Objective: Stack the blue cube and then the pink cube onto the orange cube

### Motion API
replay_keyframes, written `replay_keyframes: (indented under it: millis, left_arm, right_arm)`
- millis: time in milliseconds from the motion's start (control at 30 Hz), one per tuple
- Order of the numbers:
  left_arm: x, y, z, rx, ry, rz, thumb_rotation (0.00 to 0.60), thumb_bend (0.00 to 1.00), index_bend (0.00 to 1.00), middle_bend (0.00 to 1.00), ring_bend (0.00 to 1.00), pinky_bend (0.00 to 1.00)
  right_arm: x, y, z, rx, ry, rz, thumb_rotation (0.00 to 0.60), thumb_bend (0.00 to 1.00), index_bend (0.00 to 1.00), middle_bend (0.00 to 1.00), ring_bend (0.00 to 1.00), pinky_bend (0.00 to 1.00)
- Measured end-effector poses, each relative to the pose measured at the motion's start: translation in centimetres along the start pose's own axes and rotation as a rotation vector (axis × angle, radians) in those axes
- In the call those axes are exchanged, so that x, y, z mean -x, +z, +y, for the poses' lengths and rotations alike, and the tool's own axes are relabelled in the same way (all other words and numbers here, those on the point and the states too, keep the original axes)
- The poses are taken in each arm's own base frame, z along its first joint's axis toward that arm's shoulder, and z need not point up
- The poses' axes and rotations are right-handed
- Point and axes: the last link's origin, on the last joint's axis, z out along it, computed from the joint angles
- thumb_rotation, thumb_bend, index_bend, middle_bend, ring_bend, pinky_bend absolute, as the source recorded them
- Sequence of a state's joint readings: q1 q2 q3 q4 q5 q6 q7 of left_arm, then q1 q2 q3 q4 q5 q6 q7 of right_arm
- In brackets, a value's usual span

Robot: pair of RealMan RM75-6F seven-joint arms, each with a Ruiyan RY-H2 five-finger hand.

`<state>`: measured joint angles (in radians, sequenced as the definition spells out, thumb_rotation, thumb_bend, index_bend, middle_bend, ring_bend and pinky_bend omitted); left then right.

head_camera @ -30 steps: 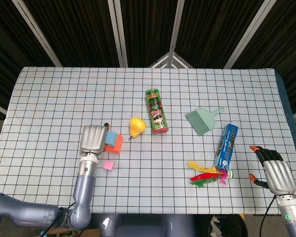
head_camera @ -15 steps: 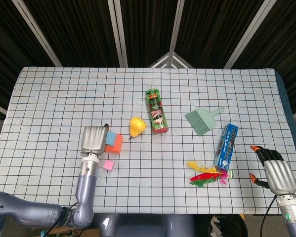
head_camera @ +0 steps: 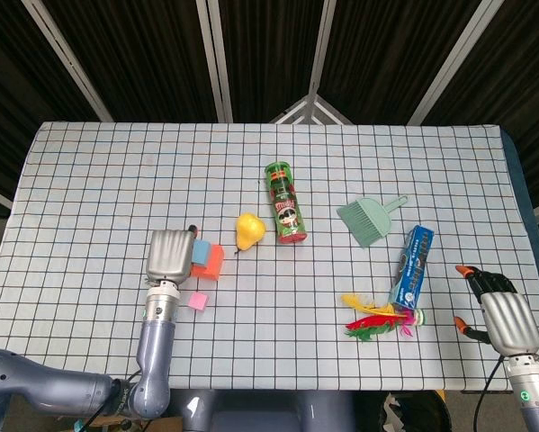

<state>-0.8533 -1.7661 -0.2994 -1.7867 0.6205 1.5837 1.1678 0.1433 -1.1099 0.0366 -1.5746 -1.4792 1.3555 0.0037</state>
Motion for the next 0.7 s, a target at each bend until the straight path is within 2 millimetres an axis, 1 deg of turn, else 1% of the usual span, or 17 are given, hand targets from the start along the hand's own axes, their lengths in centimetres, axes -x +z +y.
replay_keyframes:
  millis: [200, 433, 700]
  left_arm:
    - [0.32, 0.20, 0.16, 0.004, -0.001, -0.008, 0.600, 0.38, 0.50, 0.93, 0.68, 0.77]
    - [0.19, -0.03, 0.34, 0.011, -0.003, 0.001, 0.600, 0.38, 0.50, 0.93, 0.68, 0.77]
    - [0.22, -0.24, 0.08, 0.002, 0.001, -0.001, 0.600, 0.38, 0.50, 0.93, 0.68, 0.77]
  right_arm:
    - [0.00, 0.02, 0.10, 0.003, -0.001, 0.000, 0.600, 0.30, 0.17, 0.20, 0.22, 0.19]
    - [0.01, 0.05, 0.04, 0.000, -0.001, -0.001, 0.600, 0.30, 0.18, 0.20, 0.22, 0.19]
    - [-0.01, 0.00, -0.01, -0.003, 0.001, 0.000, 0.600, 0.30, 0.18, 0.20, 0.22, 0.19]
